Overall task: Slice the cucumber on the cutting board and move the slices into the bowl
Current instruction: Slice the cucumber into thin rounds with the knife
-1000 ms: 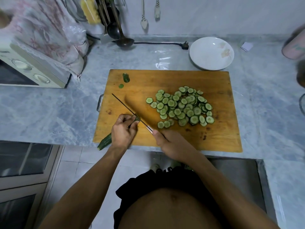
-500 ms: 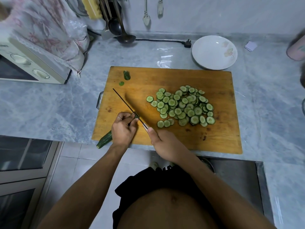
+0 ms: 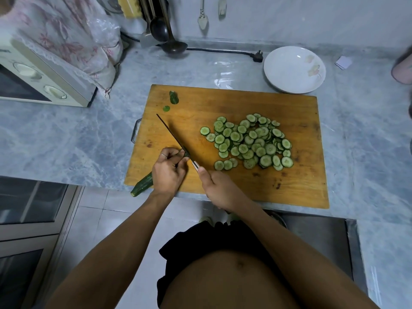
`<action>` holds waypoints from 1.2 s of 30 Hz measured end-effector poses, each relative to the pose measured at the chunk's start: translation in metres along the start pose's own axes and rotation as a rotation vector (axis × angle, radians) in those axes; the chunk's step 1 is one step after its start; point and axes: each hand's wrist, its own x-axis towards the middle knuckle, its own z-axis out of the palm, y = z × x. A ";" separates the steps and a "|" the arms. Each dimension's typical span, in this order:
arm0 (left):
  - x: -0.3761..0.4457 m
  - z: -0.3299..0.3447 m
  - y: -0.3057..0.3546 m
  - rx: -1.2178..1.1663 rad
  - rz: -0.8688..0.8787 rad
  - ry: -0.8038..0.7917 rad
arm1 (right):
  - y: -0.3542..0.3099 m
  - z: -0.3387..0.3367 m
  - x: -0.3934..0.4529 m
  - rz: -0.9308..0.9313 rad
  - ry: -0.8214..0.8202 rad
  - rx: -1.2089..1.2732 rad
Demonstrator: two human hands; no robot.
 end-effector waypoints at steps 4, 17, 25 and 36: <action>0.000 -0.002 -0.003 0.034 0.035 -0.024 | 0.002 0.002 -0.002 -0.038 0.046 -0.048; -0.001 -0.013 -0.009 0.112 0.121 -0.025 | 0.001 -0.018 -0.012 -0.030 0.032 0.019; 0.000 -0.014 -0.013 0.083 0.136 -0.059 | -0.008 -0.010 -0.026 -0.004 -0.015 0.036; 0.000 -0.014 -0.013 0.114 0.177 -0.070 | -0.010 -0.005 -0.017 -0.068 -0.031 -0.090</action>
